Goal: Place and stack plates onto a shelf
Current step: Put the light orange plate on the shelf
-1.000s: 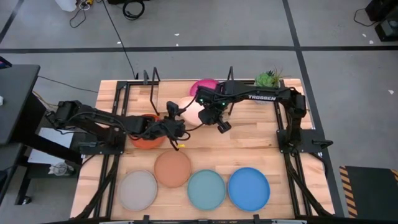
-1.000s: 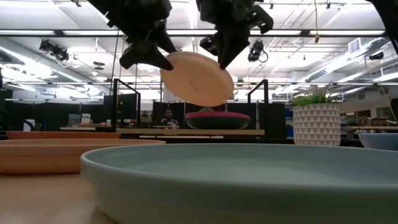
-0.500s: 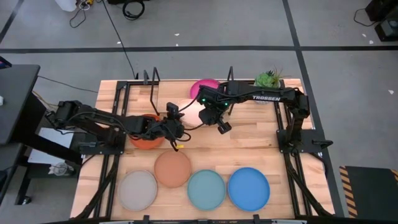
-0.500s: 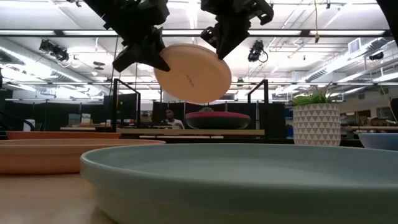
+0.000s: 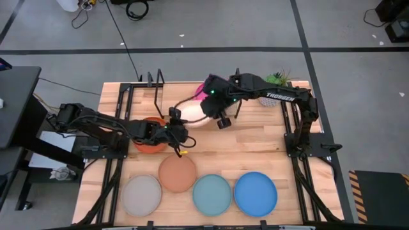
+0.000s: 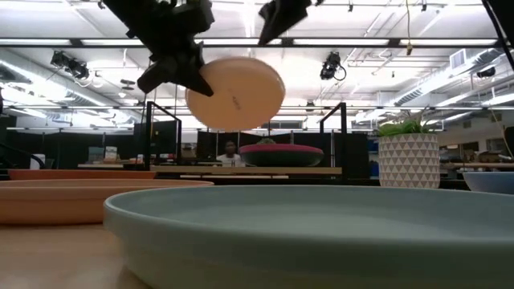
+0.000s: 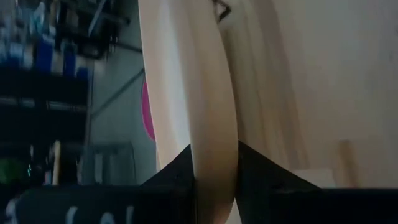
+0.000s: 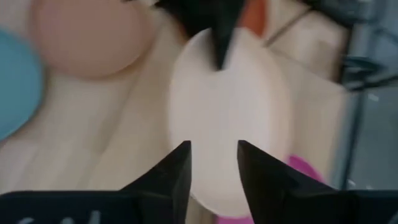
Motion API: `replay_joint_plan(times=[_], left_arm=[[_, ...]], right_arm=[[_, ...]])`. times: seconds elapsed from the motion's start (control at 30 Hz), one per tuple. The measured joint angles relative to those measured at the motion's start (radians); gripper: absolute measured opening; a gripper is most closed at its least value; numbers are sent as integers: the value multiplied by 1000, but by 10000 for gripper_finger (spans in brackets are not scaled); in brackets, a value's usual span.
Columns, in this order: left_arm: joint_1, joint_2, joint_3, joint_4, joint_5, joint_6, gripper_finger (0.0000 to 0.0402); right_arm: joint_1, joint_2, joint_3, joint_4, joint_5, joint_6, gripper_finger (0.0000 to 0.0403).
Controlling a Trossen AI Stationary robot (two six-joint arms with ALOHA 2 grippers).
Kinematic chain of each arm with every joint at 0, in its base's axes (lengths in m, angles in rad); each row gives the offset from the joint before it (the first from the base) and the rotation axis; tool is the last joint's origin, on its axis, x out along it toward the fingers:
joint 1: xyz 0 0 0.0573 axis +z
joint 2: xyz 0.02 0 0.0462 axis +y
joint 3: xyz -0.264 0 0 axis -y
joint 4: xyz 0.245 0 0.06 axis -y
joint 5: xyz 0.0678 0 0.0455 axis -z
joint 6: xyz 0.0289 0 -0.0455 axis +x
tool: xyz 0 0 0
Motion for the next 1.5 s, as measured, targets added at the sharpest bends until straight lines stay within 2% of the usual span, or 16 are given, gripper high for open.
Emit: replay_joint_plan(times=[0.17, 0.37, 0.5, 0.63, 0.87, 1.17, 1.4, 1.5], left_arm=[[32, 0, 0, -65, -27, -173, 78], [125, 8, 0, -75, -31, -338, 75], [166, 51, -2, -48, -50, -309, 62], [211, 124, -1, -12, -61, -283, 59], [255, 251, -1, 1, -220, -266, 64], [284, 366, -1, 43, -214, -123, 65], [260, 385, -1, 78, -214, -94, 67], [244, 385, -1, 79, -178, -94, 85]], right_arm=[[-1, 0, 73, 33, 161, 104, 151], [10, -36, 109, -4, 243, 172, 148], [42, -121, 68, 17, 244, 212, 148], [89, -189, -38, 94, 252, 245, 148], [178, -311, -285, 253, 380, 252, 148], [215, -439, -437, 372, 396, 252, 147], [219, -458, -486, 390, 385, 268, 147], [219, -451, -486, 396, 384, 264, 147]])
